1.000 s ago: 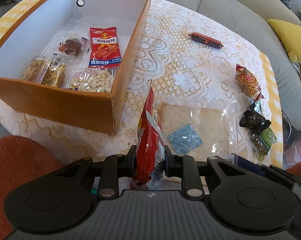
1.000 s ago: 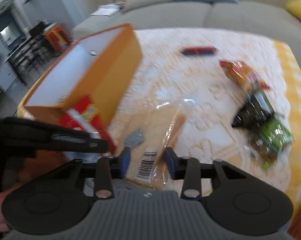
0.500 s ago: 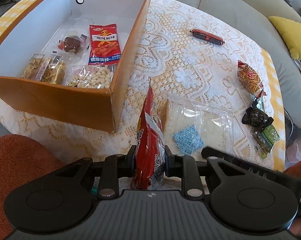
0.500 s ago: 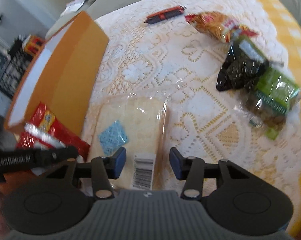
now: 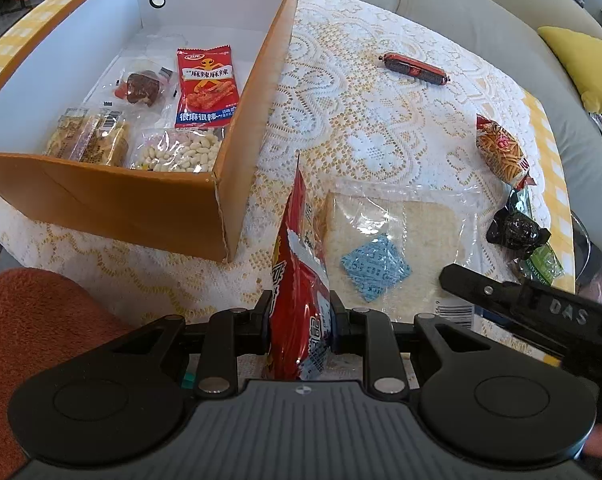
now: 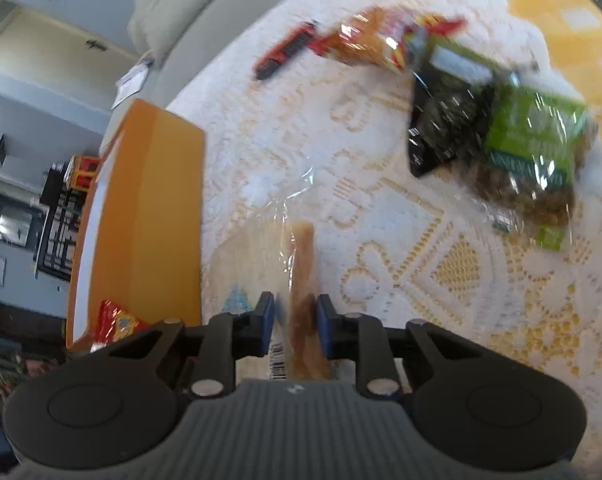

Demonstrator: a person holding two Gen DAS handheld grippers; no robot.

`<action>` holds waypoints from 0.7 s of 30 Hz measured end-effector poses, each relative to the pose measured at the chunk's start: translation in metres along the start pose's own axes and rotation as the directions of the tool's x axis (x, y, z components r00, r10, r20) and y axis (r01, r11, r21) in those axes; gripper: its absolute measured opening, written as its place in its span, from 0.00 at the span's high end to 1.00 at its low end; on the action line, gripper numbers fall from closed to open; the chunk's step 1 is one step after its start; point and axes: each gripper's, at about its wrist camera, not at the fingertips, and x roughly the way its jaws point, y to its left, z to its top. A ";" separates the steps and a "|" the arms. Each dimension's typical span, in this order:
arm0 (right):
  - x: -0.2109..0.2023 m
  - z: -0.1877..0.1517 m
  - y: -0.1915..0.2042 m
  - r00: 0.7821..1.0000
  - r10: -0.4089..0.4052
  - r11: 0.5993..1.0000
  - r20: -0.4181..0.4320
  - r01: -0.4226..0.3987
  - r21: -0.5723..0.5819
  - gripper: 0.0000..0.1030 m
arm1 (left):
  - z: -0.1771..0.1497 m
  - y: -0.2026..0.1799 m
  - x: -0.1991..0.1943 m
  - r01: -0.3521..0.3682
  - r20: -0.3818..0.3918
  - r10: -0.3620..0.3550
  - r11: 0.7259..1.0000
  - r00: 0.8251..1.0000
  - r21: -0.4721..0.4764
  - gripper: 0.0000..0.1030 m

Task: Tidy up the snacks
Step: 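Lift the chip bag and bread loaf and carry them over the orange box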

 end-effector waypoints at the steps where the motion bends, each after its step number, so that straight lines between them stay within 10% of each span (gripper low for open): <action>1: -0.004 -0.002 0.007 1.000 -0.008 0.999 0.009 0.008 -0.039 0.83 | 0.000 0.000 -0.001 -0.001 0.001 0.001 1.000 1.000 0.003 0.72; 21: -0.061 -0.035 0.090 0.978 -0.051 0.797 0.203 0.162 -0.581 0.87 | -0.004 -0.018 -0.035 0.008 0.059 -0.011 0.998 0.998 0.061 0.73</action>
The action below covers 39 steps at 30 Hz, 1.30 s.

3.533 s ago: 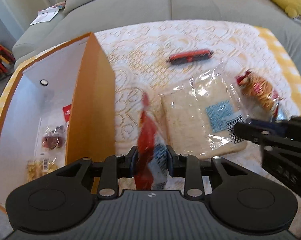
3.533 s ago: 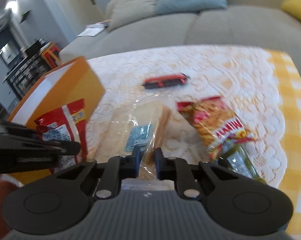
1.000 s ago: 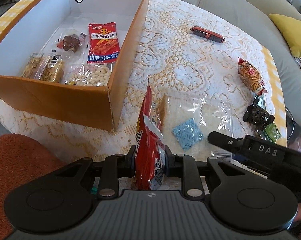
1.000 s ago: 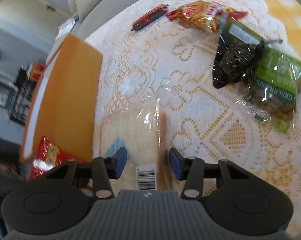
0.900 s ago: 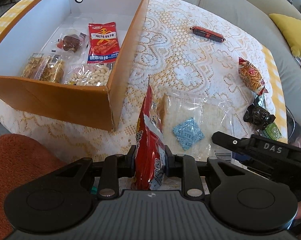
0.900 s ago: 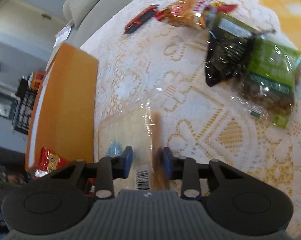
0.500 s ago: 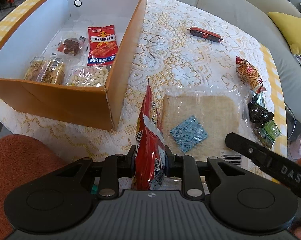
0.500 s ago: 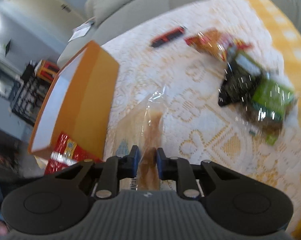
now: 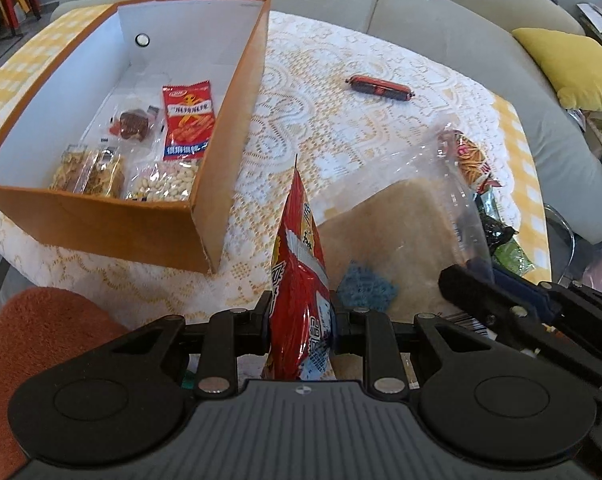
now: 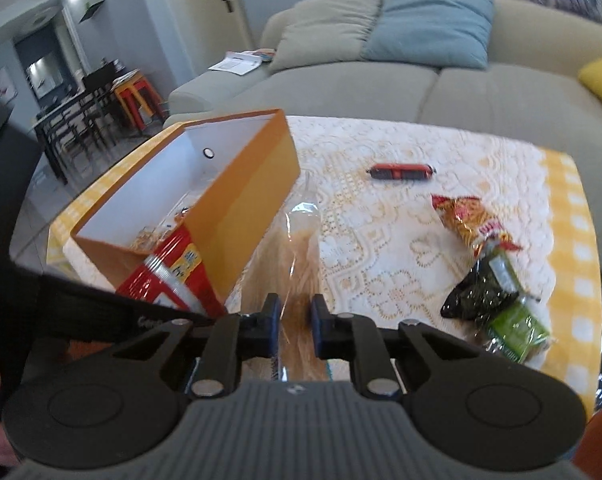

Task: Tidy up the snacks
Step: 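Lift the chip bag and bread loaf and carry them over the orange box, then lower both items into the box and open both tools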

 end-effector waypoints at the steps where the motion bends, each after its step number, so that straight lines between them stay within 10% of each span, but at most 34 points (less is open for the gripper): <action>1: 0.000 0.000 0.001 1.000 -0.005 1.000 0.002 0.005 -0.013 0.87 | 0.000 -0.001 -0.001 0.003 0.002 -0.003 1.000 1.000 0.002 0.72; 22: -0.025 0.064 0.024 0.994 0.003 0.978 0.113 0.020 -0.205 0.90 | 0.065 0.015 -0.060 0.056 0.142 -0.056 0.998 0.988 0.009 0.72; 39: 0.036 0.163 0.063 0.979 0.147 0.981 0.141 -0.125 -0.149 0.90 | 0.144 0.112 -0.057 -0.130 0.186 0.137 0.990 0.973 -0.050 0.72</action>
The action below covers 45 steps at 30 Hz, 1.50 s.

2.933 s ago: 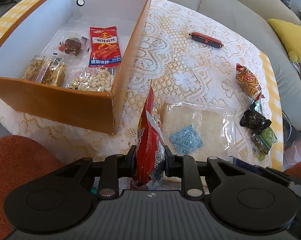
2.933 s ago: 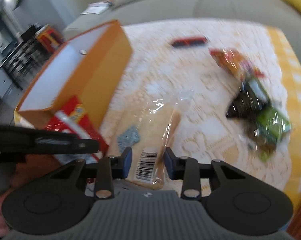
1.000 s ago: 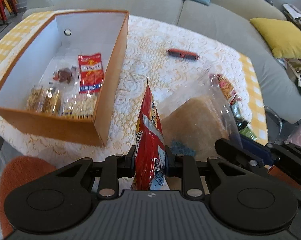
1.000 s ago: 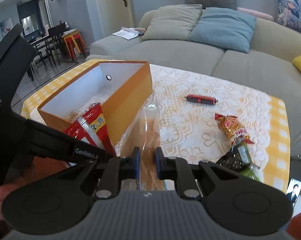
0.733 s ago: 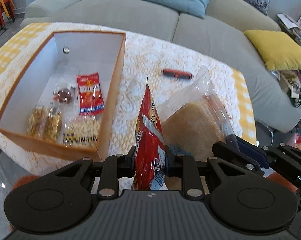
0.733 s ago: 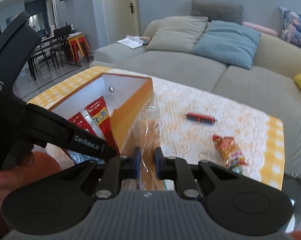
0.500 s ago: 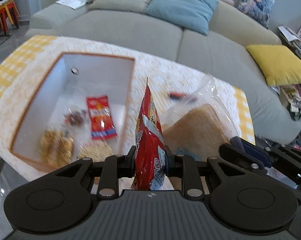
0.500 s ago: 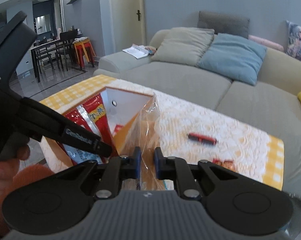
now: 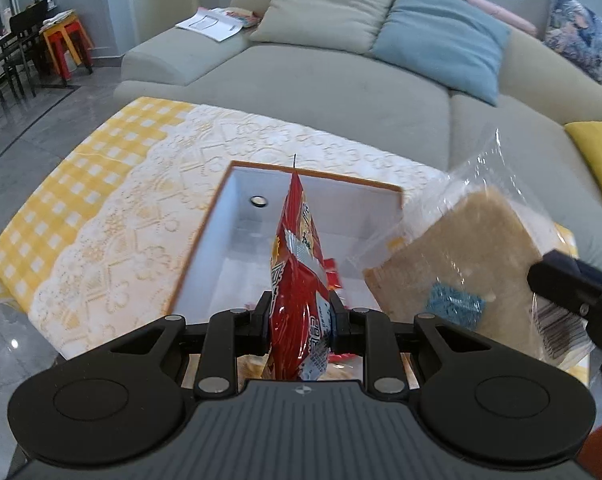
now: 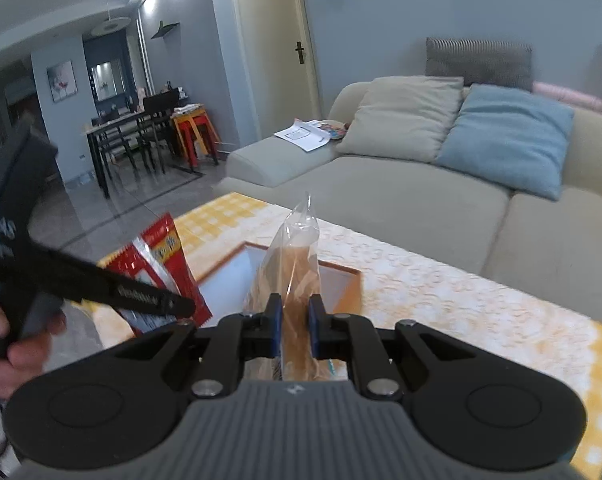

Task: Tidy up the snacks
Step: 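Lower both items into the box and open both tools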

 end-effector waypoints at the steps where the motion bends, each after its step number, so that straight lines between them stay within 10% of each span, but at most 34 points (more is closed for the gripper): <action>1: 0.009 0.002 0.001 1.000 0.005 1.000 -0.005 -0.005 0.009 0.90 | 0.002 0.004 0.007 -0.005 -0.007 0.005 1.000 1.000 0.000 0.72; 24: 0.185 -0.027 0.011 0.961 -0.103 0.980 -0.255 0.142 0.138 0.90 | 0.013 0.027 0.107 -0.011 -0.130 0.022 0.996 0.991 0.085 0.73; 34: 0.205 -0.030 0.025 0.907 -0.130 0.989 -0.401 0.092 -0.112 0.88 | 0.017 0.021 0.132 -0.052 -0.155 0.072 0.990 0.985 0.129 0.72; 45: 0.187 -0.025 0.013 0.949 -0.139 0.986 -0.283 0.107 -0.125 0.64 | 0.019 0.005 0.148 -0.145 -0.119 0.183 0.951 0.976 0.272 0.72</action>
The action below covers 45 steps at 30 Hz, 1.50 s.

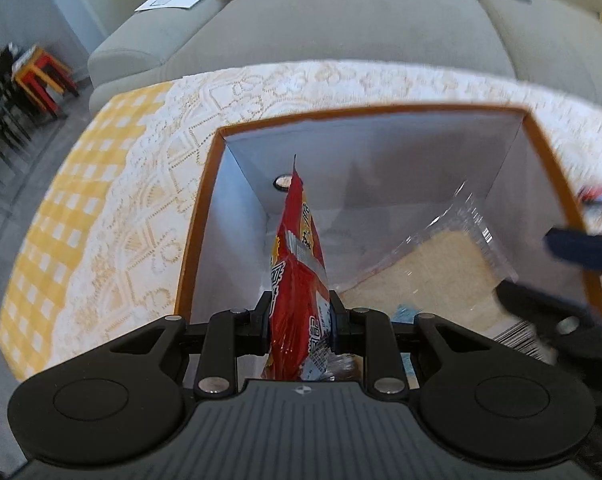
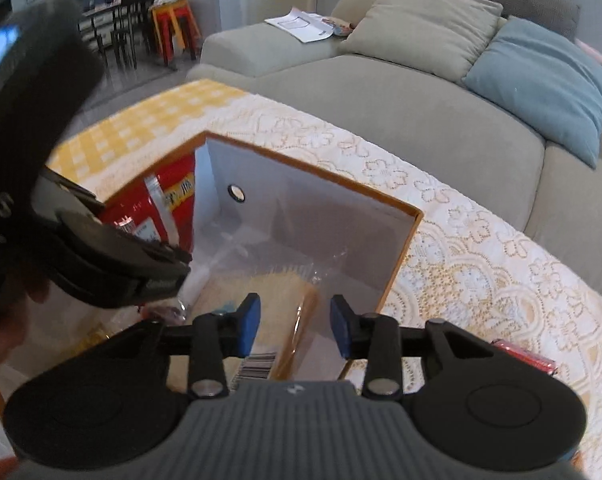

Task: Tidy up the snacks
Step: 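Lower both items into the box and open both tools, then move both tools back toward the seaweed packs and stick-snack bag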

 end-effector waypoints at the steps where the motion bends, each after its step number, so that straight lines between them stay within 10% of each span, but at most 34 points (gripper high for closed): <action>1: -0.001 0.000 0.000 1.000 -0.002 1.000 -0.003 0.002 0.004 0.64 | 0.000 -0.004 0.004 -0.022 -0.015 0.022 1.000 1.000 0.020 0.72; 17: -0.003 0.001 -0.006 0.999 0.037 0.998 -0.002 -0.036 0.057 0.64 | -0.011 -0.014 -0.002 0.004 -0.016 -0.003 0.999 1.000 0.039 0.39; 45: -0.122 -0.056 -0.041 0.991 -0.031 0.987 0.132 0.010 0.157 0.49 | -0.081 -0.040 -0.146 0.225 0.255 -0.164 0.947 0.953 -0.231 0.39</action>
